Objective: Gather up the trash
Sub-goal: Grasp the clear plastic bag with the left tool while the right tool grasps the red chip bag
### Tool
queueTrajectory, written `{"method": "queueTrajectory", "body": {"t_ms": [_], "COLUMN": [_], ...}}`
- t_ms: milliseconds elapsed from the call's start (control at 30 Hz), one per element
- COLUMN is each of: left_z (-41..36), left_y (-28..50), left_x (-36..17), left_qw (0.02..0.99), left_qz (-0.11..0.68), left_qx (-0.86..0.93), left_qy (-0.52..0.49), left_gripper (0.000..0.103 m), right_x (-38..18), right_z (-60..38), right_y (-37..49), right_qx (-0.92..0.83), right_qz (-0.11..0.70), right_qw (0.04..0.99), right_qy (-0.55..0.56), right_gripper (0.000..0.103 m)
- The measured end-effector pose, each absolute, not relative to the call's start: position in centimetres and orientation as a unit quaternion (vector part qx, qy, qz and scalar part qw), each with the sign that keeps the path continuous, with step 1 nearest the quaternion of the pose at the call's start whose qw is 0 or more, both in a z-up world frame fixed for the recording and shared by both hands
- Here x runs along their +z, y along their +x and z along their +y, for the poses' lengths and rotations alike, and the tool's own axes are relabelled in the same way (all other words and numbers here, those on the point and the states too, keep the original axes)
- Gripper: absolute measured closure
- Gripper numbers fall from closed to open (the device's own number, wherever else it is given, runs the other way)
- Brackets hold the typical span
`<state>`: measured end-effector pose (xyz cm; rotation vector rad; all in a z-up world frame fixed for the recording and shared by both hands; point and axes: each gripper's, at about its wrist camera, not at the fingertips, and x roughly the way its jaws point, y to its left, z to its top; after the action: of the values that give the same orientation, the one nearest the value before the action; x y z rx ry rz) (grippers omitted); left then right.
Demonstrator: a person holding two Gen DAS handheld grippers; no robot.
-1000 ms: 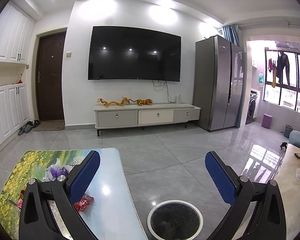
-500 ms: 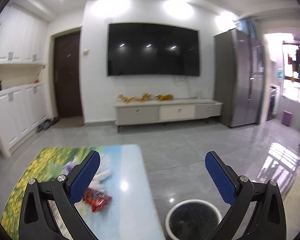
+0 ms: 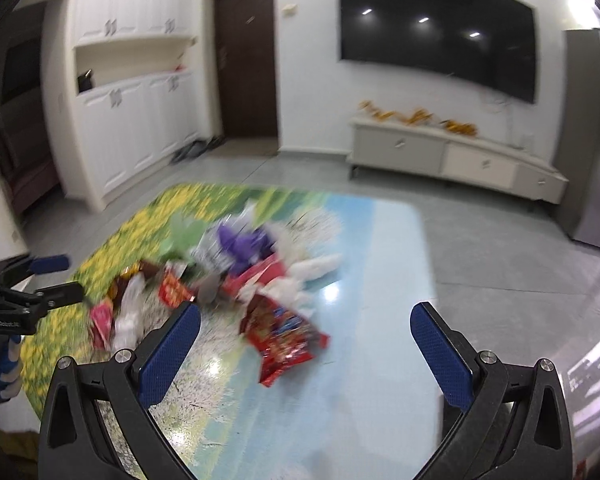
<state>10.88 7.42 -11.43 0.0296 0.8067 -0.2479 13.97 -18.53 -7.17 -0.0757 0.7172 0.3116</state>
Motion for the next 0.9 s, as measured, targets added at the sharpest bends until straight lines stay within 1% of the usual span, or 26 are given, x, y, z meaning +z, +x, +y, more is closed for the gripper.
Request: {"method": "queueTrajectory", "body": {"t_ms": [67, 133, 233, 300, 333, 367, 400, 433, 467, 500, 533, 567, 633, 667, 900], "left_z": [6.8, 6.5, 6.1, 5.7, 5.5, 5.3, 5.2, 5.1, 4.9, 4.8, 4.7, 4.7, 4.7, 4.6, 4.0], "left_y": [11.9, 12.6, 13.3, 13.6, 13.8, 13.9, 14.0, 14.1, 14.1, 14.1, 14.0, 14.0, 13.7, 13.5, 11.2], "left_x": [-12.9, -13.9, -15.1, -15.7, -16.0, -16.4, -16.7, -17.0, -17.2, -17.5, -17.8, -17.9, -17.9, -17.9, -16.1], "left_qw": [0.901, 0.894, 0.885, 0.88, 0.878, 0.876, 0.873, 0.871, 0.868, 0.866, 0.864, 0.863, 0.865, 0.867, 0.881], "left_qz": [0.415, 0.43, 0.449, 0.457, 0.461, 0.466, 0.47, 0.474, 0.478, 0.482, 0.486, 0.487, 0.484, 0.481, 0.453], "left_qx": [-0.123, -0.122, -0.119, -0.121, -0.119, -0.118, -0.119, -0.122, -0.124, -0.124, -0.124, -0.125, -0.126, -0.128, -0.132], "left_qy": [0.018, 0.025, 0.036, 0.042, 0.046, 0.046, 0.046, 0.046, 0.046, 0.045, 0.043, 0.041, 0.037, 0.036, 0.034], "left_gripper": [0.029, 0.031, 0.037, 0.043, 0.043, 0.047, 0.053, 0.057, 0.062, 0.067, 0.071, 0.072, 0.074, 0.075, 0.076], "right_x": [-8.7, -9.5, -11.0, -11.9, -12.2, -12.6, -12.9, -13.2, -13.4, -13.4, -13.5, -13.4, -13.1, -12.9, -11.4], "right_z": [-17.6, -17.2, -16.5, -16.2, -16.1, -16.2, -16.3, -16.5, -16.6, -16.7, -16.9, -17.0, -17.0, -17.1, -17.6], "right_y": [15.2, 16.3, 17.8, 18.7, 19.0, 19.2, 19.3, 19.2, 19.2, 19.1, 18.9, 18.5, 17.8, 17.3, 13.3], "right_qx": [0.167, 0.175, 0.185, 0.184, 0.184, 0.185, 0.184, 0.184, 0.186, 0.189, 0.193, 0.196, 0.201, 0.203, 0.201], "right_qz": [0.364, 0.375, 0.389, 0.4, 0.404, 0.411, 0.416, 0.422, 0.424, 0.426, 0.427, 0.426, 0.423, 0.422, 0.408], "right_qw": [0.915, 0.909, 0.901, 0.896, 0.894, 0.89, 0.888, 0.886, 0.885, 0.883, 0.882, 0.882, 0.883, 0.883, 0.89], "right_qy": [-0.048, -0.056, -0.058, -0.063, -0.063, -0.062, -0.061, -0.058, -0.055, -0.05, -0.044, -0.04, -0.039, -0.038, -0.016], "right_gripper": [0.001, 0.002, 0.01, 0.02, 0.022, 0.025, 0.031, 0.035, 0.046, 0.061, 0.066, 0.069, 0.082, 0.099, 0.1]}}
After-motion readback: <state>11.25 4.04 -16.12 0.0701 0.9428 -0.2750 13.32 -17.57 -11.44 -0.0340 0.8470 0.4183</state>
